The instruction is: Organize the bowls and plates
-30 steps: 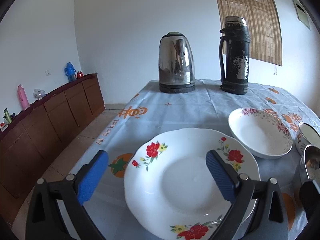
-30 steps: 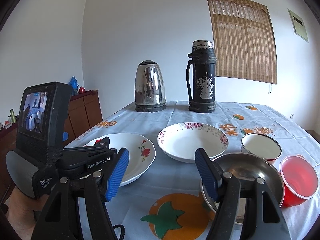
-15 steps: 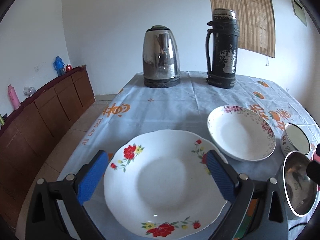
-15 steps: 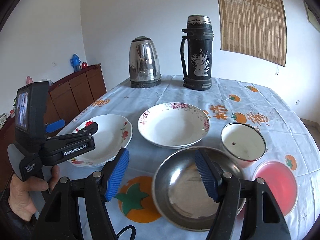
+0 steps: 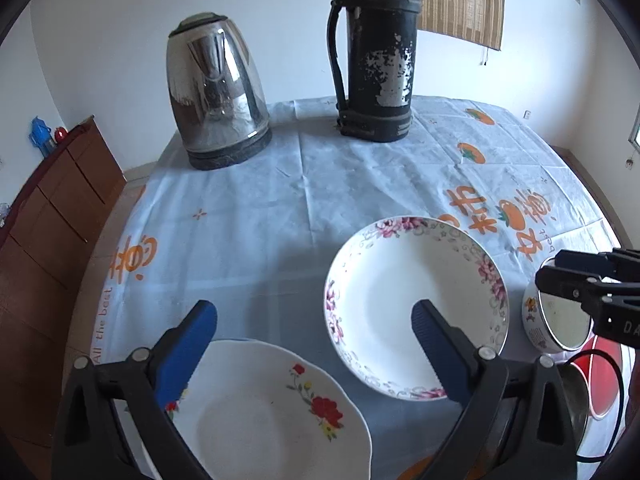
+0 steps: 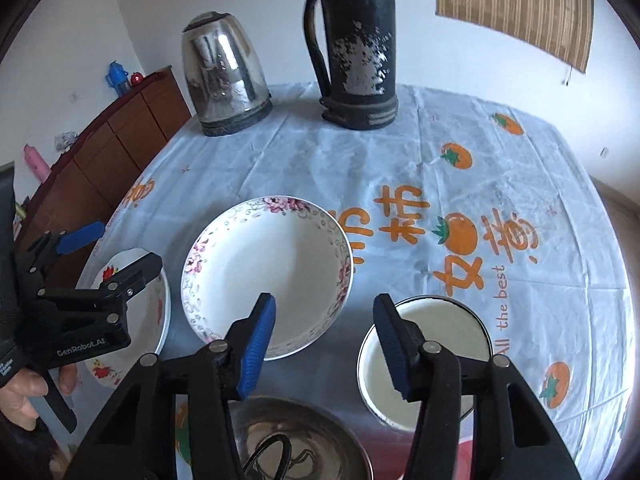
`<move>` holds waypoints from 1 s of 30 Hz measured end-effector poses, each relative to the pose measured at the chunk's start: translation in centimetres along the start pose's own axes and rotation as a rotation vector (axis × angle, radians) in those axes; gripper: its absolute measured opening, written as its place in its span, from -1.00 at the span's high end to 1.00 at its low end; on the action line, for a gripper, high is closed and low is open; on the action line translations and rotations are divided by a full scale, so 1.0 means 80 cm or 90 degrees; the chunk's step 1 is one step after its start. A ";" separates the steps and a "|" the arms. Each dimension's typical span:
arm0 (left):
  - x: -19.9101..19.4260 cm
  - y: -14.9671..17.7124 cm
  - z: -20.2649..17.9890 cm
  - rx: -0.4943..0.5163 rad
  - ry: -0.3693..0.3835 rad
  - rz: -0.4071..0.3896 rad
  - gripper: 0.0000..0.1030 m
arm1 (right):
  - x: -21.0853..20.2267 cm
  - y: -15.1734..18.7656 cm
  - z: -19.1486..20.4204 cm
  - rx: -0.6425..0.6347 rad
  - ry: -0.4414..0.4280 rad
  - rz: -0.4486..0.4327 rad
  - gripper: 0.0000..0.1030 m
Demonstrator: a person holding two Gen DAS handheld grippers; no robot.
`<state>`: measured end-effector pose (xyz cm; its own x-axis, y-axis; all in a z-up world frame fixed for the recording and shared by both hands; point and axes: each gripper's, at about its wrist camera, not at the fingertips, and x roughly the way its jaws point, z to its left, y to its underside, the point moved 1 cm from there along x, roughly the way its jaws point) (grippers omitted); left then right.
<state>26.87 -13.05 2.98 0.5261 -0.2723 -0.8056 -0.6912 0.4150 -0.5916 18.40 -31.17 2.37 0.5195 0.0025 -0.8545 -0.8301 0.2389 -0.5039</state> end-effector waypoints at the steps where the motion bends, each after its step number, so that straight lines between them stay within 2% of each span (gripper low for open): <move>1: 0.011 -0.005 0.002 -0.007 0.025 0.021 -0.93 | 0.010 -0.007 -0.007 0.015 -0.005 0.016 0.17; 5: 0.047 -0.015 0.015 -0.052 0.055 0.070 -0.90 | 0.043 -0.025 -0.021 0.055 -0.027 0.063 0.35; 10: 0.073 -0.022 0.017 -0.054 0.063 0.093 -0.71 | 0.074 -0.040 -0.020 0.061 -0.034 0.111 0.36; 15: 0.095 -0.024 0.010 -0.049 0.055 0.116 -0.71 | 0.093 -0.047 -0.025 0.061 -0.026 0.136 0.37; 19: 0.107 -0.024 0.003 -0.040 0.049 0.135 -0.53 | 0.106 -0.048 -0.031 0.070 -0.042 0.155 0.57; 24: 0.117 -0.021 -0.002 -0.037 0.048 0.149 -0.23 | 0.124 -0.044 -0.030 0.071 -0.055 0.177 0.64; 26: 0.121 -0.020 -0.003 -0.041 0.057 0.159 -0.15 | 0.129 -0.043 -0.029 0.061 -0.053 0.181 0.76; 28: 0.124 -0.017 -0.006 -0.042 0.064 0.168 0.09 | 0.130 -0.042 -0.029 0.058 -0.063 0.181 0.79; 30: 0.126 -0.014 -0.008 -0.046 0.074 0.176 0.12 | 0.130 -0.042 -0.030 0.055 -0.067 0.181 0.79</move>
<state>32.62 -16.84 -4.45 0.2564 -0.2572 -0.9317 -0.8354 0.4260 -0.3474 26.14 -34.26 -5.14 0.2909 0.1801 -0.9396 -0.9269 0.2965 -0.2302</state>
